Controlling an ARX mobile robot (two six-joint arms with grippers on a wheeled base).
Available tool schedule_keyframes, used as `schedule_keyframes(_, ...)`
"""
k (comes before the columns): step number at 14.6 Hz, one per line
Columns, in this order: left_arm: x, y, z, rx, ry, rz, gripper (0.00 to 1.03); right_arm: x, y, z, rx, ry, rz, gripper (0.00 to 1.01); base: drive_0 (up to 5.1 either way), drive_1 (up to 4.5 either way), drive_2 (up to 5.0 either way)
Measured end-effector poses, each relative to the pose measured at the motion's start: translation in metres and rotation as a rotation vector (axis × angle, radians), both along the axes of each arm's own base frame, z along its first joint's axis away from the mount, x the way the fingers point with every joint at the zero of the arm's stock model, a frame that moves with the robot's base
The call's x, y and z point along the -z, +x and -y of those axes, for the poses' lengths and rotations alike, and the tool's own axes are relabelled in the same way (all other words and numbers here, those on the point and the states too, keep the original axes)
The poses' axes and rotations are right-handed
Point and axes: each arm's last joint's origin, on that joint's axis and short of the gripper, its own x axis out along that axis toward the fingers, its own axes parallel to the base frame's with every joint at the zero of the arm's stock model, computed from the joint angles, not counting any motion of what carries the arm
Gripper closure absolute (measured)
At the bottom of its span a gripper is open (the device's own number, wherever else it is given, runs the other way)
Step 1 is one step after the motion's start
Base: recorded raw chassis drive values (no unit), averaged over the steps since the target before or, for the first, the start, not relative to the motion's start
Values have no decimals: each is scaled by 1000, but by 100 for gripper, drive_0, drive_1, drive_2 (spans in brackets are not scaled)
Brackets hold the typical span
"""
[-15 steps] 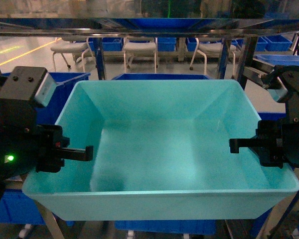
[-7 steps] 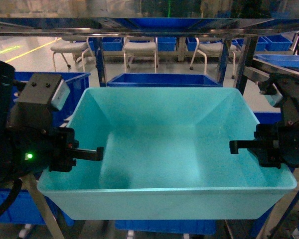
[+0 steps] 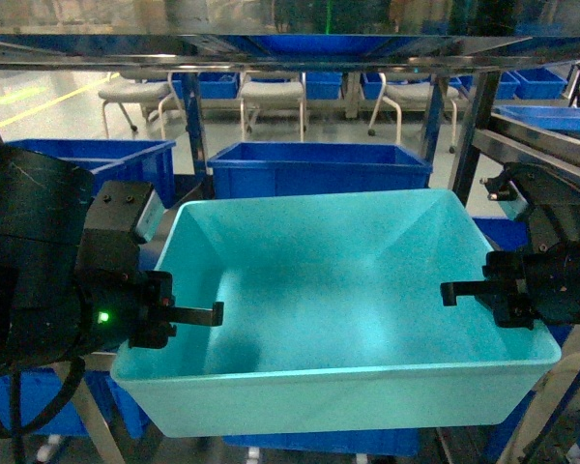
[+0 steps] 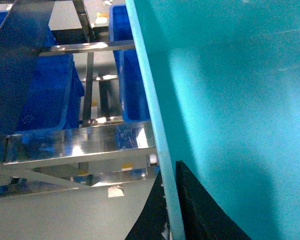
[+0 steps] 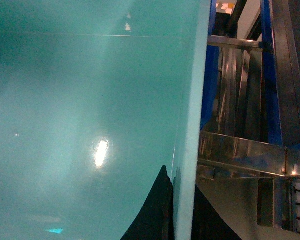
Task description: Organize blue bins on left shelf correctly
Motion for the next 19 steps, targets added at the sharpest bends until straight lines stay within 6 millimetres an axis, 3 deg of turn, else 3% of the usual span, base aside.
schedule_keyframes(6,22,30,5,31,4,-72,101,22,13,-2,11,-26,-71,99,0,0,0)
schedule_keyframes(12,33,59,12,62,20,-99,101,32,33,4,41,-32,-112,99,0,0,0)
schedule_keyframes(17,31,81,-5,40,3,-109,101,31,56,-7,25,-20,-111,99,0,0,0)
schedule_keyframes(19,40,85,-11,26,14,-139,101,41,67,-13,10,-20,-143,99,0,0,0)
